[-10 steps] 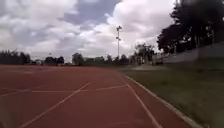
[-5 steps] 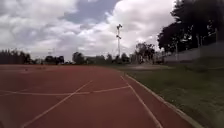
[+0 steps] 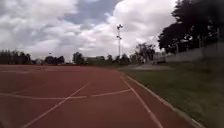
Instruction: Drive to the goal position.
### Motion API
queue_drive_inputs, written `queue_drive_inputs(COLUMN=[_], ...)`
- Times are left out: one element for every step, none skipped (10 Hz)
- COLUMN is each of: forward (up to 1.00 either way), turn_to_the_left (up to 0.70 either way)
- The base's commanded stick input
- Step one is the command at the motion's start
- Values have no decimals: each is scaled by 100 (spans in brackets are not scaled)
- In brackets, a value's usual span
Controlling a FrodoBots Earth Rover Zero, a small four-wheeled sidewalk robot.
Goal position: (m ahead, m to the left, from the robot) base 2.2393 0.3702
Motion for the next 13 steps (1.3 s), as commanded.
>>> queue_drive_inputs(forward=[60,60,60,60,60,60,60,60,60,60,60,60,60], turn_to_the_left=[0,0,0,0,0,0,0,0,0,0,0,0,0])
